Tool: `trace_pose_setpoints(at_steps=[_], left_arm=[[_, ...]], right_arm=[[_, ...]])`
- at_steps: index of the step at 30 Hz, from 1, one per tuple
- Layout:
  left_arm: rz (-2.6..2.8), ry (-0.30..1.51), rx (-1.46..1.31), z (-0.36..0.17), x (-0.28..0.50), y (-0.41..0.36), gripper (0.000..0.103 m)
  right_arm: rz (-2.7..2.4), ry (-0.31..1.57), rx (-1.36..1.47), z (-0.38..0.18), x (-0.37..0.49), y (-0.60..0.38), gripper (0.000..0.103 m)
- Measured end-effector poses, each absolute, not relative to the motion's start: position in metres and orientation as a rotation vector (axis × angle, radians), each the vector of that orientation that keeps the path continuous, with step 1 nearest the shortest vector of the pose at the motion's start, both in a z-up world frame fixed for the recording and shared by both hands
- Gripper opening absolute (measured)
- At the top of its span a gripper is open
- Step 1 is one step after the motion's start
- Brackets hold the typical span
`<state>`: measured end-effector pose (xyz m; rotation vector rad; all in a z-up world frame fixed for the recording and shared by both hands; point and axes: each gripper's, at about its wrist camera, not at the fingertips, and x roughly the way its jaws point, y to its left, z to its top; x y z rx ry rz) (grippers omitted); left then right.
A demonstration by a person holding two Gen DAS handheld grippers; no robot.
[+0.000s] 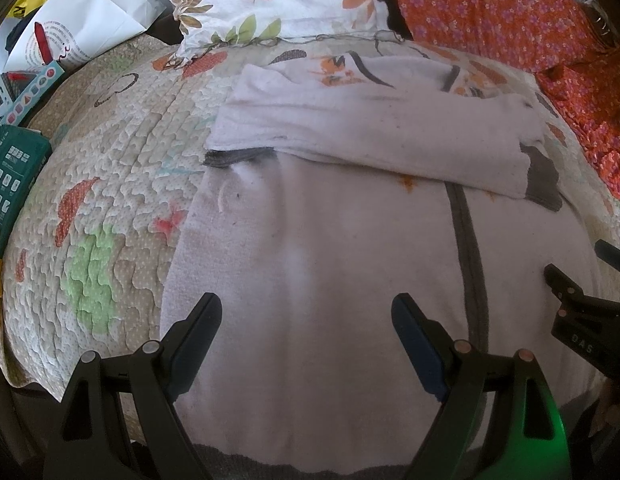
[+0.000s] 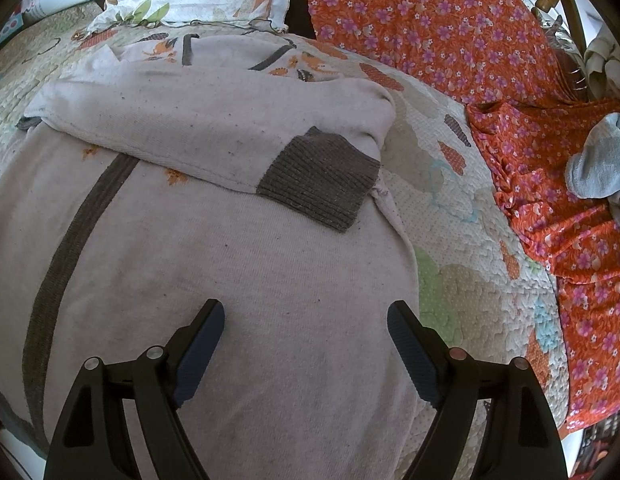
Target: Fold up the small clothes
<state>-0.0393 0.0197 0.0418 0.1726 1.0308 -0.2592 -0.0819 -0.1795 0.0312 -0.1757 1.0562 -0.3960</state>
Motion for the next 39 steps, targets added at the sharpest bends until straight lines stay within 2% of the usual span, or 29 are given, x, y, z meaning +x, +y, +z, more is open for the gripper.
trace_pose_setpoints(at_steps=[39], left_arm=[[-0.255, 1.024, 0.169, 0.0426, -0.0389, 0.0221, 0.086]], right_arm=[[-0.395, 1.056, -0.181, 0.0302, -0.0814, -0.1803, 0.089]])
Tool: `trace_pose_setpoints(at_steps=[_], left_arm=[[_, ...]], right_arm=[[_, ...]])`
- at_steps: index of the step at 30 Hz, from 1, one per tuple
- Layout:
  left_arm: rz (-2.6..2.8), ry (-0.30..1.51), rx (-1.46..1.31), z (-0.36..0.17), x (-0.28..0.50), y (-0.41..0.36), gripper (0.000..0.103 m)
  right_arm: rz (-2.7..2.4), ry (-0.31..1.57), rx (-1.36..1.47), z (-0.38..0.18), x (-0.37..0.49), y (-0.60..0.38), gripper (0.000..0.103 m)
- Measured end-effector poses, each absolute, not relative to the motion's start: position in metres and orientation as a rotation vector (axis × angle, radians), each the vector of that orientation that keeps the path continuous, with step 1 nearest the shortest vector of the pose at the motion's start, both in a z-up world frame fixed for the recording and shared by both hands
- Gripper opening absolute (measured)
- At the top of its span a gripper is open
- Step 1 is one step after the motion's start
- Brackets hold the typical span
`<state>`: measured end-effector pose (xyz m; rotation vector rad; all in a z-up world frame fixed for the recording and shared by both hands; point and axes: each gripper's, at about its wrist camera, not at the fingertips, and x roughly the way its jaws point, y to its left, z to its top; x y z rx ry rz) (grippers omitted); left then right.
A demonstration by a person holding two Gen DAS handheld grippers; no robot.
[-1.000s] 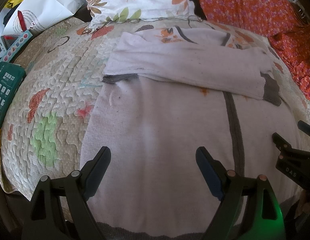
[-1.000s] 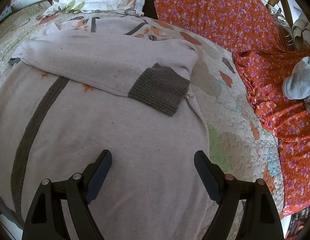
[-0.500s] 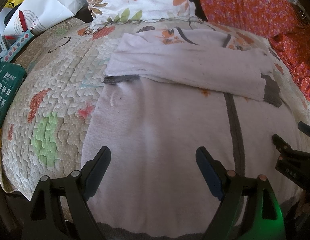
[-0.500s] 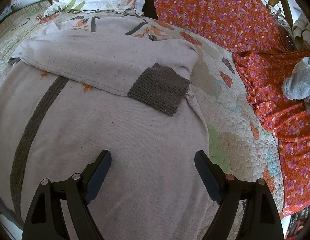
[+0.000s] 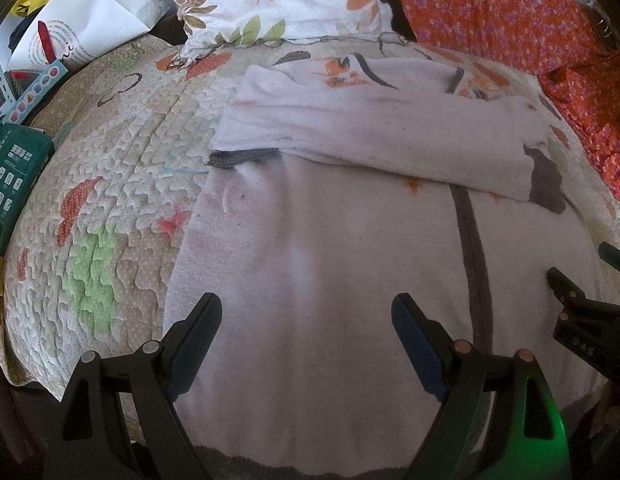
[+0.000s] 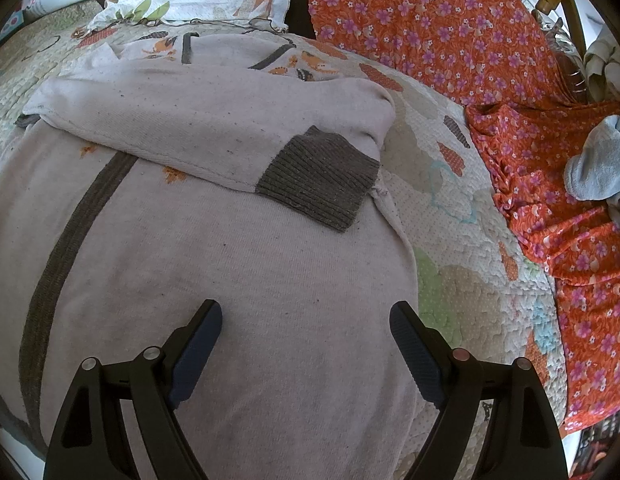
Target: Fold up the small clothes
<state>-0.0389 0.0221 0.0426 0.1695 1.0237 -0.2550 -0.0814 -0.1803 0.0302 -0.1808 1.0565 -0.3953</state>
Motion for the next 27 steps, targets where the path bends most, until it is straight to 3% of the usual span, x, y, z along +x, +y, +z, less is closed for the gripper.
trace_pose_setpoints(at_steps=[18, 27], left_arm=[[-0.207, 0.901, 0.157, 0.06, -0.06, 0.043, 0.086], [-0.14, 1.0, -0.104, 0.043, -0.06, 0.133, 0.086]], right_arm=[[-0.404, 0.998, -0.25, 0.031, -0.096, -0.174, 0.09], [-0.468, 1.018, 0.238, 0.03, -0.165, -0.264, 0.09]])
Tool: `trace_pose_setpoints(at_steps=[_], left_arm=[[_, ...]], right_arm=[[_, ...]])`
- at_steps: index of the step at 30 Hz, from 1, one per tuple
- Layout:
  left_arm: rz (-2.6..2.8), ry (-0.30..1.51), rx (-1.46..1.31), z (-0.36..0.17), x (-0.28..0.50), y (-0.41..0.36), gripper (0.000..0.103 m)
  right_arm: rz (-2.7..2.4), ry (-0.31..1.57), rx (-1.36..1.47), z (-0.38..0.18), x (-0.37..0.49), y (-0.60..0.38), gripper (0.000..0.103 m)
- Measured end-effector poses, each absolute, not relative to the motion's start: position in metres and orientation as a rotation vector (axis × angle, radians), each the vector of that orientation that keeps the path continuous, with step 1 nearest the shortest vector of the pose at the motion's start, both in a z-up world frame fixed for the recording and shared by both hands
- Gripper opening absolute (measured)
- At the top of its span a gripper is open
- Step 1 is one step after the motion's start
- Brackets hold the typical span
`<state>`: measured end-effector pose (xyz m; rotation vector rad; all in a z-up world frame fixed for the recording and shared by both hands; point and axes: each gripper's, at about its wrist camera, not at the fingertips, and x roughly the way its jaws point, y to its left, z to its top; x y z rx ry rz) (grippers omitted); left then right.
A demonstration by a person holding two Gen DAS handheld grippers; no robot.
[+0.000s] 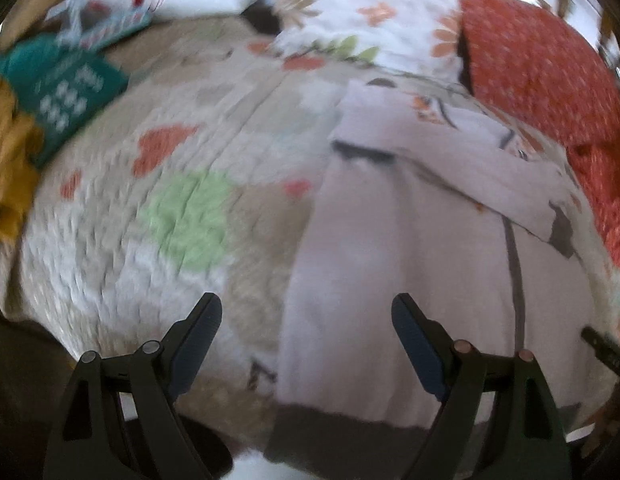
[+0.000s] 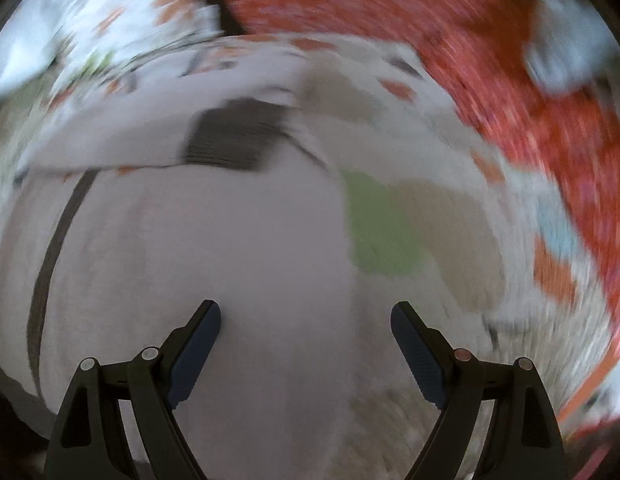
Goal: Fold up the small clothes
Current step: 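Grasp the dark grey ribbed hem with both tools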
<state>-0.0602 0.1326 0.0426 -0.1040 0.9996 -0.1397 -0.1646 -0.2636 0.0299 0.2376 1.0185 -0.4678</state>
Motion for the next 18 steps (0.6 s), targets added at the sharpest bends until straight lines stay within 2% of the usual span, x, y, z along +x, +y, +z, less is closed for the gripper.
trace_pose_setpoints(at_steps=[3, 10, 11, 13, 14, 16, 18], left_arm=[[-0.133, 1.052, -0.191, 0.028, -0.054, 0.148, 0.086], [-0.246, 1.125, -0.313, 0.007, -0.05, 0.149, 0.083], [-0.246, 1.117, -0.318, 0.006, -0.051, 0.149, 0.08], [-0.248, 1.108, -0.302, 0.008, -0.055, 0.149, 0.052], [-0.272, 1.115, -0.318, 0.007, -0.056, 0.15, 0.044], [-0.285, 1.12, -0.34, 0.006, -0.059, 0.154, 0.036], [-0.294, 1.119, -0.356, 0.005, -0.062, 0.158, 0.032]], right_arm=[[-0.482, 1.013, 0.382, 0.023, -0.188, -0.289, 0.09], [-0.269, 0.964, 0.507, 0.023, -0.199, -0.28, 0.092], [-0.211, 0.956, 0.547, 0.022, -0.2, -0.278, 0.091], [-0.129, 0.94, 0.625, 0.021, -0.203, -0.275, 0.092], [-0.123, 0.93, 0.635, 0.022, -0.206, -0.273, 0.092], [-0.05, 0.908, 0.723, 0.019, -0.212, -0.276, 0.091], [0.047, 0.894, 0.848, 0.012, -0.217, -0.276, 0.086]])
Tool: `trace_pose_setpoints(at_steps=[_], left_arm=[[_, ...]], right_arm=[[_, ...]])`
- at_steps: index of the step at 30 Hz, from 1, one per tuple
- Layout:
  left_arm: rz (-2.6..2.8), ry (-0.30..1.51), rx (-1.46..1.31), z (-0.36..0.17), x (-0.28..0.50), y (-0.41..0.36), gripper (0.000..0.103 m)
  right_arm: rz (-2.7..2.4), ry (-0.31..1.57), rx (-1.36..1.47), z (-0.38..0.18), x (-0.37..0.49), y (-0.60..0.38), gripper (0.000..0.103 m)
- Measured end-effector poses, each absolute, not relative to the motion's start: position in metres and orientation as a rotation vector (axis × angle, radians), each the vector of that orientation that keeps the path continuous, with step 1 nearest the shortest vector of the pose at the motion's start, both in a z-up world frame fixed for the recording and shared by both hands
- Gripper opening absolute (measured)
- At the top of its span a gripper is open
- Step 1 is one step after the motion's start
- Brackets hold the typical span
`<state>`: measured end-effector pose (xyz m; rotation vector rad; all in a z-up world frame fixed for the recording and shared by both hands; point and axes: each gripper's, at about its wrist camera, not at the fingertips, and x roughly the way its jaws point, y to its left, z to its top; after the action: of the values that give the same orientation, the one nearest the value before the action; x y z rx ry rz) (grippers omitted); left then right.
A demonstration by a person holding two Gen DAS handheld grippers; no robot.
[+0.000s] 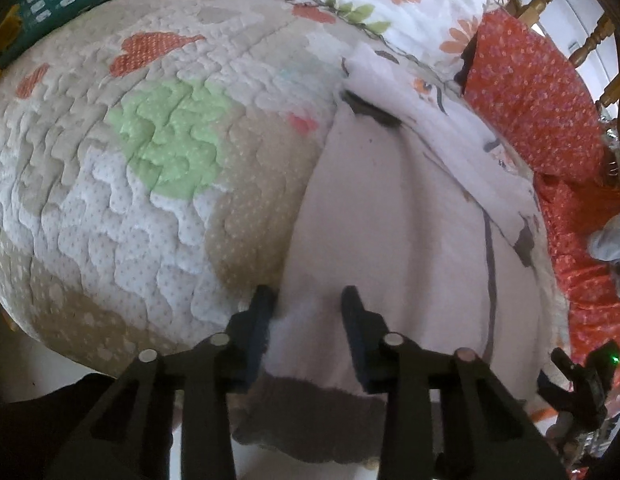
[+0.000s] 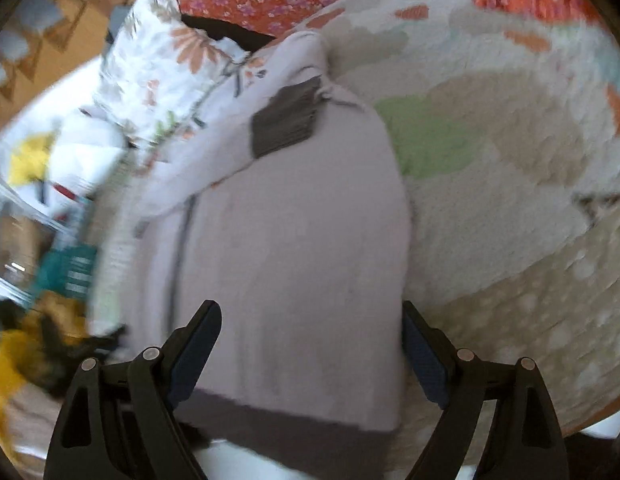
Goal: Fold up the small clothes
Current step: 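Grasp the dark grey ribbed hem with both tools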
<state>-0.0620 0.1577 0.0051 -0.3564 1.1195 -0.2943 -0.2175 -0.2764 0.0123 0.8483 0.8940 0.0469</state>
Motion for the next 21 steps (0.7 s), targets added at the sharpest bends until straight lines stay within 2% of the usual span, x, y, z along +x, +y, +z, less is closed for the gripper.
trace_pose_setpoints(at_steps=[1, 8, 11, 13, 15, 17, 18, 20, 21], left_arm=[[-0.304, 1.12, -0.368, 0.004, -0.065, 0.159, 0.032], [-0.352, 1.17, -0.396, -0.011, -0.09, 0.159, 0.033], [-0.37, 1.183, -0.396, -0.015, -0.098, 0.157, 0.047], [-0.387, 1.196, -0.411, -0.019, -0.104, 0.155, 0.061], [-0.396, 1.213, -0.409, -0.024, -0.11, 0.152, 0.066], [-0.396, 1.234, -0.387, -0.028, -0.116, 0.148, 0.066], [-0.395, 1.25, -0.363, -0.031, -0.121, 0.145, 0.066], [-0.377, 1.256, -0.319, -0.032, -0.126, 0.142, 0.039], [-0.386, 1.254, -0.314, -0.031, -0.129, 0.142, 0.017]], right_arm=[[0.08, 0.895, 0.9, 0.007, -0.218, -0.277, 0.082], [0.111, 0.894, 0.951, -0.002, -0.231, -0.265, 0.079], [0.102, 0.893, 0.949, -0.002, -0.237, -0.262, 0.077], [0.09, 0.898, 0.932, -0.002, -0.241, -0.259, 0.077], [0.074, 0.901, 0.906, -0.001, -0.245, -0.255, 0.077], [0.051, 0.909, 0.865, 0.0, -0.253, -0.247, 0.077], [0.042, 0.916, 0.845, 0.0, -0.255, -0.244, 0.077], [0.013, 0.94, 0.782, 0.001, -0.258, -0.233, 0.074], [-0.014, 0.959, 0.734, 0.002, -0.26, -0.227, 0.069]])
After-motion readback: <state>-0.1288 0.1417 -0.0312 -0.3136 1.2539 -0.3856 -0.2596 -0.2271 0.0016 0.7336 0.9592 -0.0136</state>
